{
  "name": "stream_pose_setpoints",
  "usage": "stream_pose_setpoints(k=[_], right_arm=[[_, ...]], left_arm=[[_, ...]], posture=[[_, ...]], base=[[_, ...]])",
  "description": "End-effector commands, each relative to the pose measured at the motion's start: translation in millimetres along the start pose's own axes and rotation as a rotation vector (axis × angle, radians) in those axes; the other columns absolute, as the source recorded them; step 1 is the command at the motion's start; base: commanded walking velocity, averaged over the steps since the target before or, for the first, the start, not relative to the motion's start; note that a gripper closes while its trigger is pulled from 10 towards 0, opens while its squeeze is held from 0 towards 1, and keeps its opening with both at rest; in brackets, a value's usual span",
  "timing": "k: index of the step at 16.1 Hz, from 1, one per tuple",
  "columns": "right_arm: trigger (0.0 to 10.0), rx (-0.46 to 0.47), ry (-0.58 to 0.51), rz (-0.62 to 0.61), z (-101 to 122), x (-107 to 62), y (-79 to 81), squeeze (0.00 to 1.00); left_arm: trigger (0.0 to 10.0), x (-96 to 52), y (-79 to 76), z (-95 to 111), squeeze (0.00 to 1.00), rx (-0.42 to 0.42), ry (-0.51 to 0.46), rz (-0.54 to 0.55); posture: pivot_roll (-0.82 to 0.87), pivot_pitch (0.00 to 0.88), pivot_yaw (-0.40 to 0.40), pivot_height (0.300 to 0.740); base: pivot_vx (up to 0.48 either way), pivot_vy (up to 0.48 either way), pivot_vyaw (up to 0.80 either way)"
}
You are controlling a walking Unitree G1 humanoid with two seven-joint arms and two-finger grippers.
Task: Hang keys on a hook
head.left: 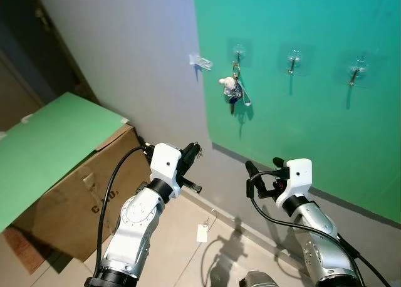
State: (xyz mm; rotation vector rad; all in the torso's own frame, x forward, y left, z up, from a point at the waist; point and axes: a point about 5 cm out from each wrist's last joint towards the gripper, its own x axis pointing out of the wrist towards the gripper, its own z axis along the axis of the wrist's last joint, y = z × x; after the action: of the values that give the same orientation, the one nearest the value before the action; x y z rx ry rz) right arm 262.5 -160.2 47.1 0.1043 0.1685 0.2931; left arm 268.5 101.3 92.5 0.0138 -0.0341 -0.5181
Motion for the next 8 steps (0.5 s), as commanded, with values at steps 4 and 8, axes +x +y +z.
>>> stream_pose_setpoints(k=[4,8], right_arm=[[10.0,0.015,-0.015,0.018,3.2,3.3,3.8,0.00],[10.0,0.018,-0.010,0.018,2.3,4.7,2.7,0.00]], left_arm=[[0.0,-0.8,0.9,2.0,0.00,-0.012,-0.007,-0.019],[0.0,-2.0,-1.2,1.7,0.00,-0.032,-0.009,-0.047]], posture=[[-0.22,0.000,0.139,0.717],[-0.22,0.000,0.139,0.717]], base=[[0.000,0.360,-0.55],[0.000,0.480,-0.55]])
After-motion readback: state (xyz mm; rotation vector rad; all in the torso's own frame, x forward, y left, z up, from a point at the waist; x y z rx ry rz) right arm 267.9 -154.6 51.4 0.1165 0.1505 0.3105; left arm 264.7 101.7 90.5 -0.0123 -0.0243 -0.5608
